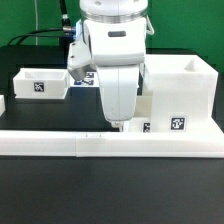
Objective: Assemble drawer
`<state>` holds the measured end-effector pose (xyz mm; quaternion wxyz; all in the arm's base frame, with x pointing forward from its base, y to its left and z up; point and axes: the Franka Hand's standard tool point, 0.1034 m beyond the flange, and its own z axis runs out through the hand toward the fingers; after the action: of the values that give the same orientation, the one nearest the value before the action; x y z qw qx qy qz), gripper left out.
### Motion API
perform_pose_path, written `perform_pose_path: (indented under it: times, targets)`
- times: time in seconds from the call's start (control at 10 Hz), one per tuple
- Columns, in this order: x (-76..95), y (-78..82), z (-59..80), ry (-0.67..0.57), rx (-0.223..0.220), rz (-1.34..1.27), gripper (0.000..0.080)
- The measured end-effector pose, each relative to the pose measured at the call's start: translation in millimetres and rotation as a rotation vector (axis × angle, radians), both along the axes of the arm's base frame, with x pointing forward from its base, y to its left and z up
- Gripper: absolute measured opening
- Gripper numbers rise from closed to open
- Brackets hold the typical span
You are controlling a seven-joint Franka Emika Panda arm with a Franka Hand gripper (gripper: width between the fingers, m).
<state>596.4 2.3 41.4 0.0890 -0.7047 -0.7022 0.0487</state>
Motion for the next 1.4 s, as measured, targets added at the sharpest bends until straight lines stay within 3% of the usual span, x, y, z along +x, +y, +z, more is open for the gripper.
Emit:
perform_pose_path:
  times: [0.3,0.5,0.6,0.8,1.4]
  targets:
    - [0.2,4.7,-1.0,-0.007,-0.012,-0.050,0.0649]
    - [0.6,10.8,-0.7,-0.007,-0.085,-0.193,0.0649]
    - [0.9,9.7,-0.3,-0.004,-0.102,-0.204,0.0649]
    - [0.9,-1.7,1.1,-0.003,-0.100,-0.171,0.0649]
    - [-11.5,-9.9,-2.4,0.052,-0.074,-0.017,0.0649]
